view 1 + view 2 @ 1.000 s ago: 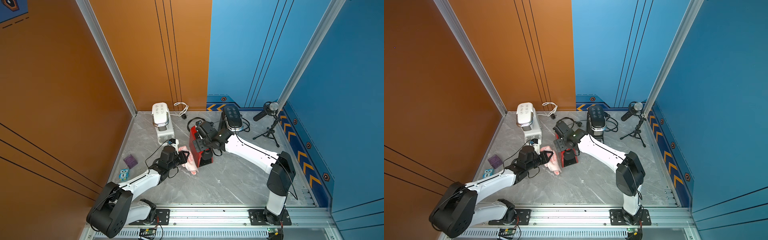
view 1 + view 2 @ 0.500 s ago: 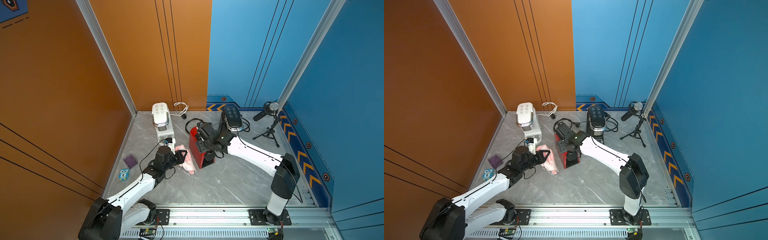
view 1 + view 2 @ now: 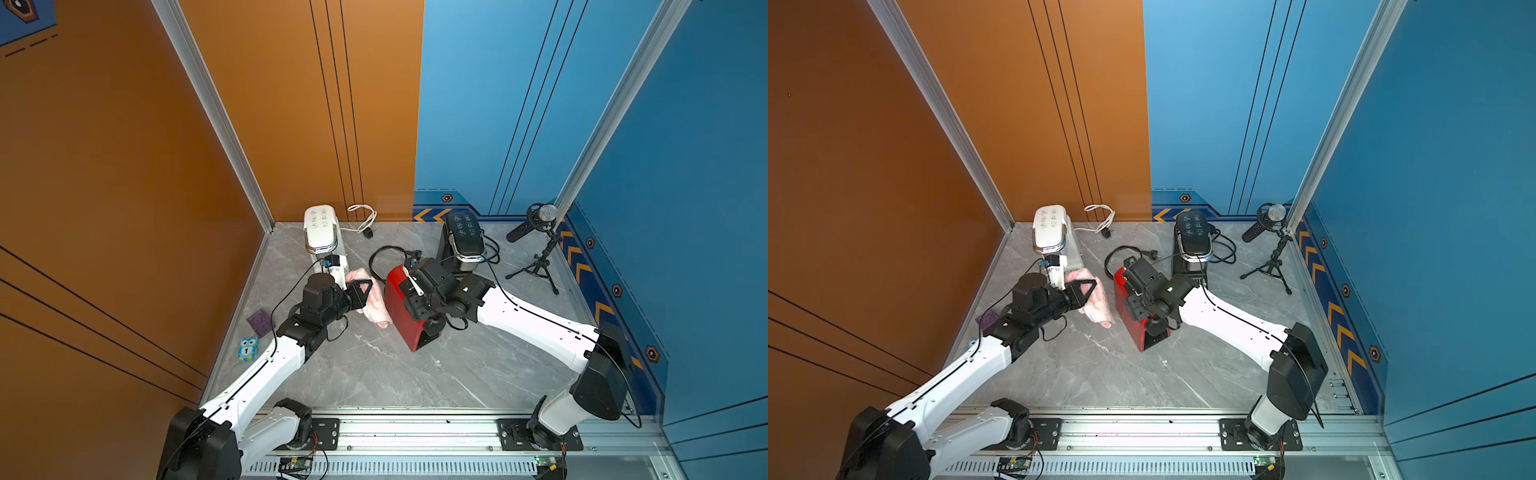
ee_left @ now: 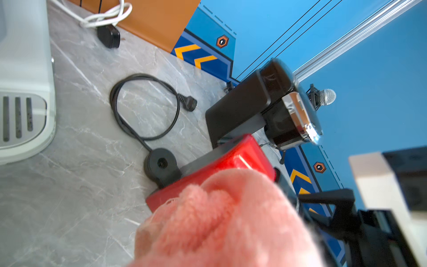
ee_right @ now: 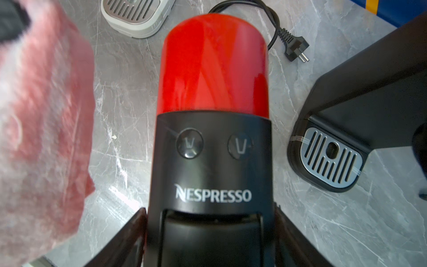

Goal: Wipe the surface of a coffee machine
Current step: Wipe the dirt from the surface of the coffee machine.

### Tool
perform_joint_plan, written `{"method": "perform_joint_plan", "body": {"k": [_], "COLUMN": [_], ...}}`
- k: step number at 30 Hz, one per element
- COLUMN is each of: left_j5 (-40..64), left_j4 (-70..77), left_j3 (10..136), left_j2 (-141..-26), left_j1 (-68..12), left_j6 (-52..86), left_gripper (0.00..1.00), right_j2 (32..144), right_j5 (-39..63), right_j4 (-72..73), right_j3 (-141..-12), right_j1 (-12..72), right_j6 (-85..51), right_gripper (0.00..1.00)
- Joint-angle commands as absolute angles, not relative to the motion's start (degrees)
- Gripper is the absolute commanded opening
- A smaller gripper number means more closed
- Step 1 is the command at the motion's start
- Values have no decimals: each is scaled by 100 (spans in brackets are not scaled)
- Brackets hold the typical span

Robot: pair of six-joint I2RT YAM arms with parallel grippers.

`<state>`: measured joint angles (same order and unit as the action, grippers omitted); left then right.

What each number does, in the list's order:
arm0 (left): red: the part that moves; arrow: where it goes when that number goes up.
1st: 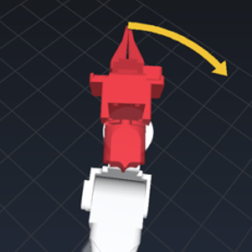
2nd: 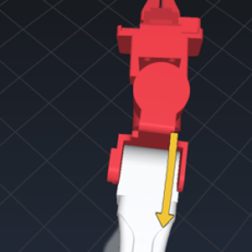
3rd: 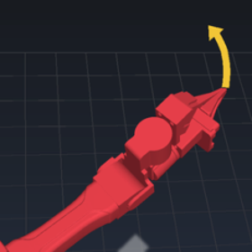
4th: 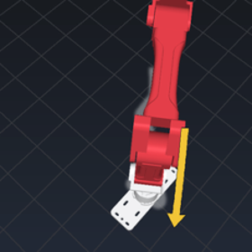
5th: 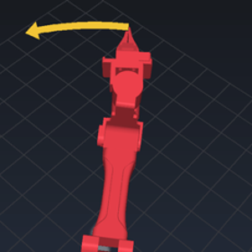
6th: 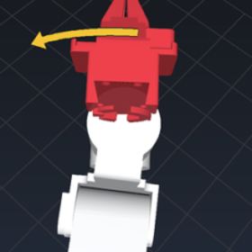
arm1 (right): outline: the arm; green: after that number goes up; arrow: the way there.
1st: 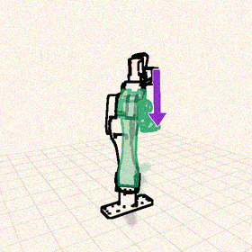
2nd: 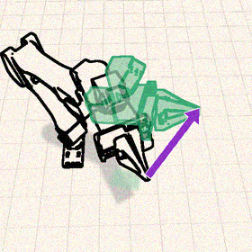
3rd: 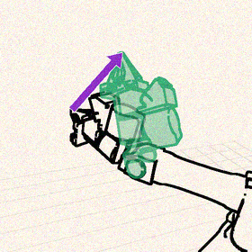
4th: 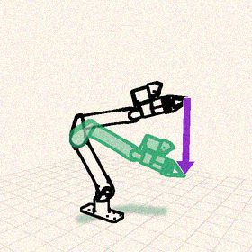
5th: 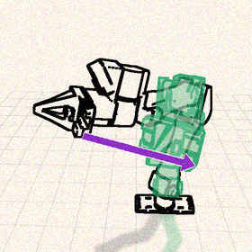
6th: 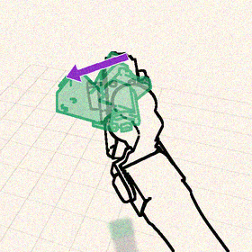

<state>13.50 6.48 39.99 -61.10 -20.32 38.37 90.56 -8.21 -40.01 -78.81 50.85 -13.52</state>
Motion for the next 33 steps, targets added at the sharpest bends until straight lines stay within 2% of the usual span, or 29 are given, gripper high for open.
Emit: {"method": "perform_joint_plan", "body": {"k": [1,10,16,24,33], "left_j5": [1257,1040,983,374,152], "left_j4": [598,611,811,1051,1631], "left_j3": [4631,6249,6615,6022,4917], "left_j2": [-6322,-7932,-8939,-9264,-9369], "left_j1": [-1961,-2187,-2434,-2958,-3236], "left_j6": [3804,3843,3922,3976,4244], "left_gripper": [0,0,0,0,0], "right_j2": [8790,8665,8539,8374,8323], "right_j5": [-308,-202,-183,-201,-449], "right_j4": [-5133,-4813,-4628,-4482,-4491], "right_j3": [-7459,-7123,-6903,-6723,-6652], "right_j1": [5308,5431,5432,5311,5317], "right_j6": [-1520,-1591,-1619,-1618,-1670], "right_gripper": [55,60,61,61,61]}}
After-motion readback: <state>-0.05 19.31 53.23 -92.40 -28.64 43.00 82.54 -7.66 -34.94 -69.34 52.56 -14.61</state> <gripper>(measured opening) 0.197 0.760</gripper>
